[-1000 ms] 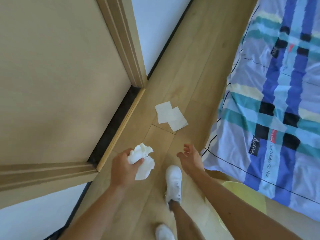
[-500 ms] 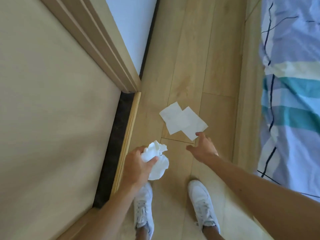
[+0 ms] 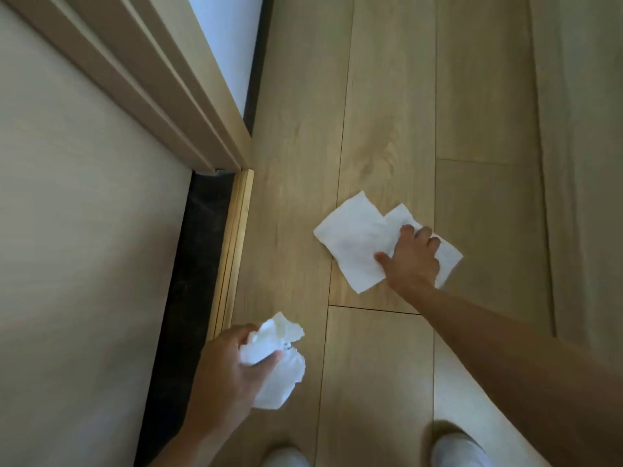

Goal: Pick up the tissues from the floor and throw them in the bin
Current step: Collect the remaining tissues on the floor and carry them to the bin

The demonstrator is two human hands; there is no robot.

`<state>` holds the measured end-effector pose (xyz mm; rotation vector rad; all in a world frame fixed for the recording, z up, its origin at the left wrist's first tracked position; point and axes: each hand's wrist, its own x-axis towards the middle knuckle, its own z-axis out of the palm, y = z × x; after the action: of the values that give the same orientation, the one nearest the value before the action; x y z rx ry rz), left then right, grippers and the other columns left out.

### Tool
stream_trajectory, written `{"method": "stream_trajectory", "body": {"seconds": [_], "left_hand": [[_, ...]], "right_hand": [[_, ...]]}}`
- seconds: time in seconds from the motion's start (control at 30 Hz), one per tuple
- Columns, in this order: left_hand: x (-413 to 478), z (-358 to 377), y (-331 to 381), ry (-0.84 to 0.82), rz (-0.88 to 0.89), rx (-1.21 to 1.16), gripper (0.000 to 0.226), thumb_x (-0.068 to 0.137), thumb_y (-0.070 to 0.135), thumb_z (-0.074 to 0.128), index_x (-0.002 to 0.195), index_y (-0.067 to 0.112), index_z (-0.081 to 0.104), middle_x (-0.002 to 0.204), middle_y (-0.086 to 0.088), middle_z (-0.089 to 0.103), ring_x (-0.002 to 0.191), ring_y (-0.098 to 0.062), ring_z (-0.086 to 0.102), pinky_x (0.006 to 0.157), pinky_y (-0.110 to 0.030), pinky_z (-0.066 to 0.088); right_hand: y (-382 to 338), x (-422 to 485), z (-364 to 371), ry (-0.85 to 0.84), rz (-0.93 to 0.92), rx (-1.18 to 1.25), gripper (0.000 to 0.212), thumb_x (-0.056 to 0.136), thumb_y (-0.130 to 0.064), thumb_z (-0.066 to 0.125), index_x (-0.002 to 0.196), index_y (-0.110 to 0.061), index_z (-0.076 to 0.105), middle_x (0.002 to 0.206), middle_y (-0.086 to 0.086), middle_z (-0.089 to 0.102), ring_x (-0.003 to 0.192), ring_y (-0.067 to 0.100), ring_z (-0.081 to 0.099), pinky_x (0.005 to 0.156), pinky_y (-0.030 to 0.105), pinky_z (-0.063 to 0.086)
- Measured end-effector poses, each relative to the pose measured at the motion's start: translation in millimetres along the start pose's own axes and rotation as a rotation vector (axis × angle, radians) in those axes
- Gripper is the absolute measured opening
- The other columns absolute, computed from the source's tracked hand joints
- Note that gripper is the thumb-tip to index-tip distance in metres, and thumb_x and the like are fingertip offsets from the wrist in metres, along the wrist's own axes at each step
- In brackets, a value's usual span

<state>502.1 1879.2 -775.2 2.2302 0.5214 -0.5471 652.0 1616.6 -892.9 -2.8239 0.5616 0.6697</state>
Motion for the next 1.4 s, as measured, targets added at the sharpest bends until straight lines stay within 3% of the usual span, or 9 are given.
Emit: {"method": "stream_trajectory", "body": {"seconds": [0.17, 0.37, 0.5, 0.67, 0.8, 0.97, 1.17, 1.3, 1.4], "left_hand": [[3, -7, 39, -0.001, 0.073, -0.029, 0.030, 0.073, 0.034, 0.082, 0.096, 0.021, 0.069, 0.089, 0.014, 0.068, 0.082, -0.004, 0.065, 0.065, -0.022, 0.051], [-31, -25, 146, -0.064, 0.195, -0.060, 0.028, 0.068, 0.030, 0.085, 0.088, 0.022, 0.067, 0.091, 0.012, 0.065, 0.085, 0.001, 0.060, 0.064, -0.010, 0.046], [-80, -32, 231, -0.203, 0.298, -0.102, 0.033, 0.068, 0.020, 0.085, 0.097, 0.023, 0.069, 0.112, 0.025, 0.059, 0.100, 0.007, 0.059, 0.074, -0.002, 0.041], [-166, -37, 316, -0.428, 0.424, -0.128, 0.054, 0.066, 0.018, 0.084, 0.108, 0.039, 0.056, 0.100, 0.024, 0.068, 0.088, 0.001, 0.066, 0.064, -0.012, 0.048], [-229, -20, 349, -0.497, 0.501, -0.091, 0.080, 0.069, 0.020, 0.084, 0.132, 0.049, 0.043, 0.110, 0.024, 0.067, 0.099, 0.002, 0.064, 0.078, -0.014, 0.052], [-307, 51, 368, -0.599, 0.621, 0.027, 0.046, 0.073, 0.024, 0.080, 0.112, 0.038, 0.062, 0.090, 0.011, 0.073, 0.078, -0.008, 0.067, 0.069, -0.025, 0.054], [-391, 183, 398, -0.616, 0.791, 0.098, 0.021, 0.071, 0.014, 0.081, 0.085, 0.023, 0.067, 0.077, 0.006, 0.069, 0.072, -0.010, 0.064, 0.060, -0.021, 0.048], [-411, 274, 406, -0.547, 0.685, 0.182, 0.012, 0.076, 0.022, 0.077, 0.080, 0.019, 0.067, 0.074, 0.002, 0.070, 0.070, -0.011, 0.060, 0.060, -0.014, 0.045], [-407, 335, 410, -0.499, 0.565, 0.329, 0.026, 0.077, 0.030, 0.077, 0.093, 0.013, 0.067, 0.091, -0.004, 0.072, 0.084, -0.024, 0.064, 0.072, -0.033, 0.052]], "right_hand": [[2, -36, -22, -0.142, -0.094, 0.338, 0.023, 0.086, -0.009, 0.052, 0.104, -0.011, 0.066, 0.099, 0.009, 0.070, 0.087, 0.030, 0.066, 0.073, 0.035, 0.053], [17, -140, -126, -0.197, -0.095, 0.742, 0.016, 0.077, 0.001, 0.055, 0.087, -0.004, 0.067, 0.074, 0.013, 0.069, 0.058, 0.012, 0.056, 0.053, 0.023, 0.044], [58, -200, -229, -0.231, -0.042, 0.860, 0.012, 0.070, -0.008, 0.060, 0.069, -0.019, 0.054, 0.054, -0.013, 0.052, 0.046, 0.002, 0.041, 0.041, 0.016, 0.035], [124, -278, -328, -0.140, 0.068, 0.947, 0.034, 0.071, -0.023, 0.071, 0.094, -0.038, 0.050, 0.088, -0.024, 0.062, 0.066, -0.004, 0.058, 0.048, 0.011, 0.047], [174, -331, -359, -0.089, 0.018, 1.005, 0.024, 0.069, -0.029, 0.069, 0.089, -0.027, 0.056, 0.078, -0.005, 0.065, 0.063, 0.003, 0.055, 0.055, 0.022, 0.047], [273, -399, -355, 0.003, -0.041, 1.138, 0.010, 0.085, -0.023, 0.063, 0.077, -0.018, 0.061, 0.064, -0.013, 0.060, 0.060, 0.001, 0.051, 0.055, 0.016, 0.040], [422, -469, -328, 0.092, 0.171, 1.268, 0.030, 0.081, -0.024, 0.062, 0.110, -0.030, 0.068, 0.100, -0.007, 0.073, 0.095, 0.011, 0.070, 0.082, 0.038, 0.056], [510, -501, -306, 0.294, 0.408, 1.394, 0.033, 0.083, -0.026, 0.066, 0.115, -0.033, 0.064, 0.114, -0.012, 0.070, 0.110, 0.007, 0.066, 0.097, 0.042, 0.054], [562, -525, -289, 0.373, 0.493, 1.459, 0.030, 0.089, -0.012, 0.066, 0.114, -0.029, 0.063, 0.111, -0.008, 0.070, 0.104, 0.006, 0.068, 0.095, 0.035, 0.055]]}}
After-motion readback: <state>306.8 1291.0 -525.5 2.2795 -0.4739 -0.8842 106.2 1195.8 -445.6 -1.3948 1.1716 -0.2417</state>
